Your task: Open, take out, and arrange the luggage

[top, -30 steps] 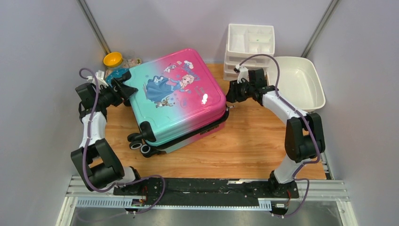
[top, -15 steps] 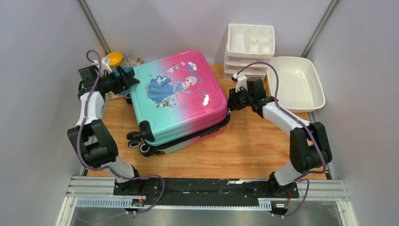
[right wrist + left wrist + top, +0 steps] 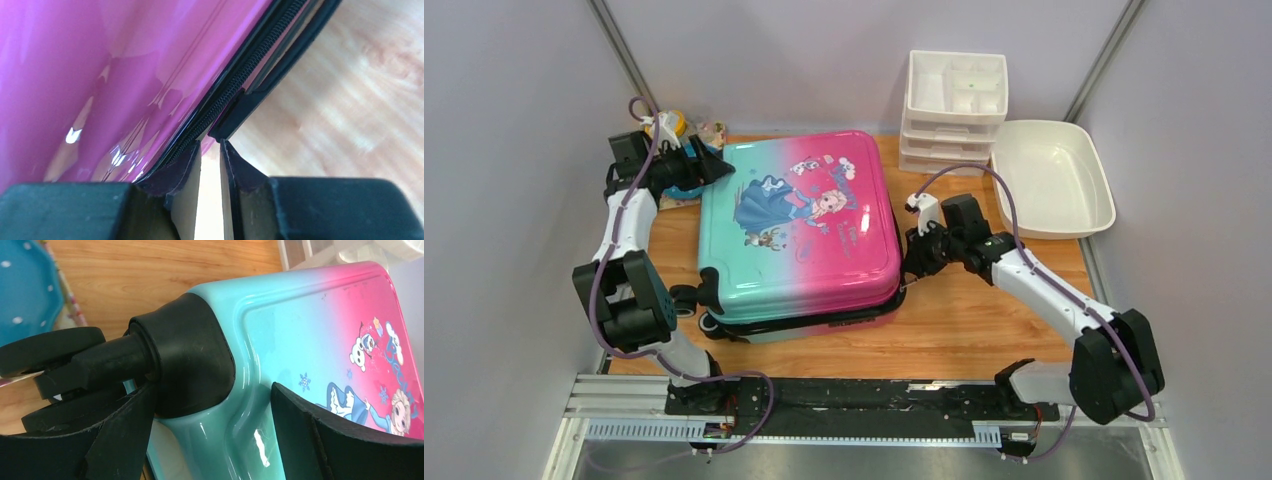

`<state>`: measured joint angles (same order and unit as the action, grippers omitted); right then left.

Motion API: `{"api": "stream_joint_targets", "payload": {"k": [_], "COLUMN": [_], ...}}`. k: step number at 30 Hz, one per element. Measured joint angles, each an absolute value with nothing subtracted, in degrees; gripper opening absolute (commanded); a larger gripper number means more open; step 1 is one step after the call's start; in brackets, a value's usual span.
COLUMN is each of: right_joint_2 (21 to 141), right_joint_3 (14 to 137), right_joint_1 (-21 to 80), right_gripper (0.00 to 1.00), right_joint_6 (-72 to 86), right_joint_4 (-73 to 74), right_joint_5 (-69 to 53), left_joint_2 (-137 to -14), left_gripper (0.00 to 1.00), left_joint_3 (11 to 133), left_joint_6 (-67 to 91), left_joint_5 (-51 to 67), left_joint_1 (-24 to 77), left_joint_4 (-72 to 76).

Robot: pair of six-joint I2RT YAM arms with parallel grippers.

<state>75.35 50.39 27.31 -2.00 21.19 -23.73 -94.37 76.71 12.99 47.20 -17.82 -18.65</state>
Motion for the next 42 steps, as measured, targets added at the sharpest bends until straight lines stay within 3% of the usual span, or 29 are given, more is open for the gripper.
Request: {"api": "stream_joint_targets", "payload": {"k": [9,19,25,29,32,38,42], "right_joint_2": [69.25,78.61,84.18,80.84,75.35,68.10,70.54], "right_joint_3": [48.42,52.93,57.63,57.82,59.37,63.05,62.96], "right_joint_1": [21.56,21.37,21.54,18.81,16.43,15.88,16.12], "right_gripper": [0.27,0.29,0.40,0.60,0.68,0.71,0.70], "right_joint_6": [-5.78,-1.28,0.19,-2.07,-7.73,-23.75,-31.73], "right_joint_4": [34.09,32.32,27.64,27.24,31.53,43.18,48.64], "right_joint_5": [-30.61,-35.53,-35.62,-36.82,-39.66,-48.49,-53.12], "left_joint_2": [-90.76,-99.42,-100.31,-97.47,-93.95,-84.42,-80.55], "left_gripper": [0.87,0.91,0.92,0.92,0.92,0.93,0.93], "left_joint_3": [70.89,84.40,91.90,92.03,89.23,79.72,76.34], "left_joint_6": [15.03,15.05,12.60,8.10,5.48,1.87,-0.16], "left_joint_5": [44.69,46.78,48.53,49.47,50.70,54.28,55.48], "left_joint_1": [-6.59,-9.21,-15.22,-16.10,-15.66,-15.29,-14.48], "left_joint_4": [-9.80,-19.46,-27.29,-30.81,-32.51,-32.69,-32.82]}}
